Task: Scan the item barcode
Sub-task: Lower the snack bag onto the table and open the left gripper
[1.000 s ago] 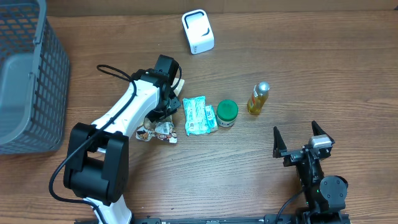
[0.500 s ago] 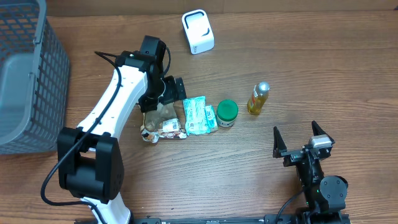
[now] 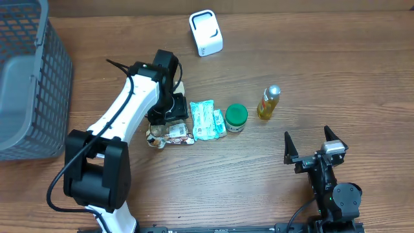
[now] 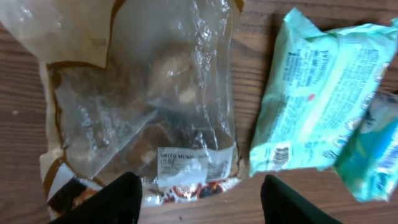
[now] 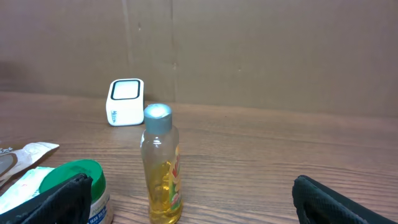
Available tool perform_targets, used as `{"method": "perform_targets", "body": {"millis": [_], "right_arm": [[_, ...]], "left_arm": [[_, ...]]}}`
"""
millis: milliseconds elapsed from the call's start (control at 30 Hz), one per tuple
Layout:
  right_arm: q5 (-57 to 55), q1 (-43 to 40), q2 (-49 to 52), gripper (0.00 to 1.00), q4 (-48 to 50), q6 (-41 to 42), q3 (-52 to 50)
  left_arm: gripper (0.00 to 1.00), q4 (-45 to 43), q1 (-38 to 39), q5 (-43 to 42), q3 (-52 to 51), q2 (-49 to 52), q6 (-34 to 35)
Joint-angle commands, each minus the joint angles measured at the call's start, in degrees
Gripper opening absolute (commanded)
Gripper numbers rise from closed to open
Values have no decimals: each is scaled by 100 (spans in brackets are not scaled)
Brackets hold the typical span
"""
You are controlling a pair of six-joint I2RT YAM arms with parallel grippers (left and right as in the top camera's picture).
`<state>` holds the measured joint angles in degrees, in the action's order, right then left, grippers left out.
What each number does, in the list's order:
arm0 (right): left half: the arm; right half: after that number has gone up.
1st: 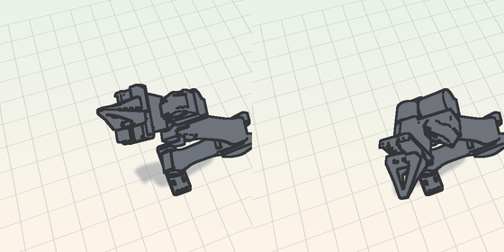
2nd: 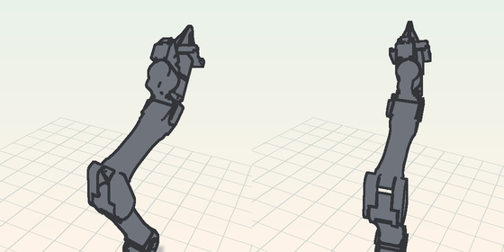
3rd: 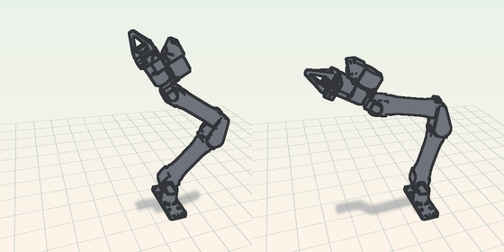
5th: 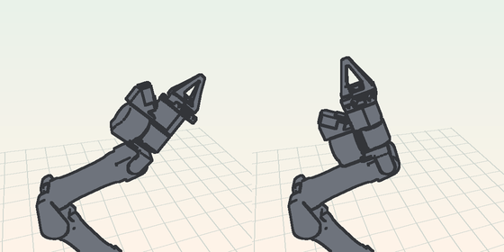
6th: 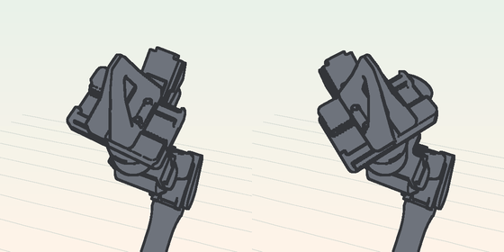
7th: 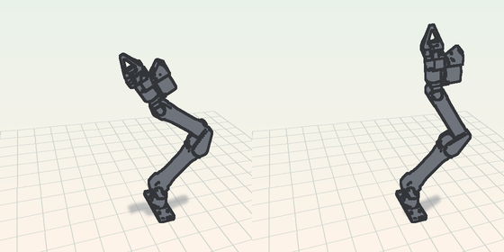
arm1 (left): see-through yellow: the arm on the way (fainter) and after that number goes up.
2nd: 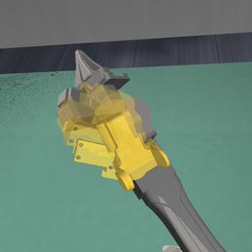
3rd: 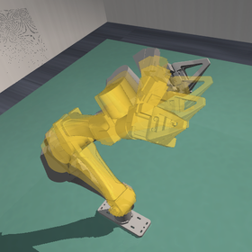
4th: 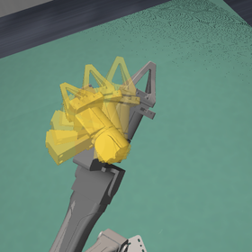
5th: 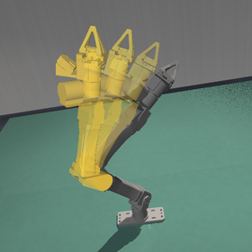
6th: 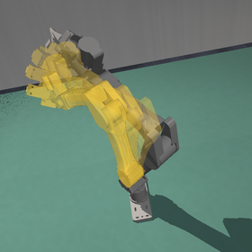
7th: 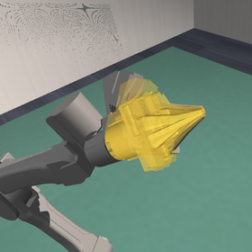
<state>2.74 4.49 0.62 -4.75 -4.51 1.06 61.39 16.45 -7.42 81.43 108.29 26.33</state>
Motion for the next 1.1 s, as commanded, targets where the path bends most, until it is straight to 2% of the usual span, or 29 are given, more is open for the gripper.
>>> {"method": "perform_targets", "body": {"millis": [0,167,467,867,1067], "right_arm": [[13,-24,-46,100,11,-7,-61],[13,-24,-46,100,11,-7,-61],[13,-24,-46,100,11,-7,-61],[13,-24,-46,100,11,-7,-61],[13,-24,-46,100,11,-7,-61]], "left_arm": [[60,-160,74,105,-328,-17,-96],[59,-470,83,487,-745,-17,4],[59,-833,83,431,-1167,-20,-2],[62,-22,4,293,122,-22,-199],[64,57,-98,356,243,-22,-529]]}}
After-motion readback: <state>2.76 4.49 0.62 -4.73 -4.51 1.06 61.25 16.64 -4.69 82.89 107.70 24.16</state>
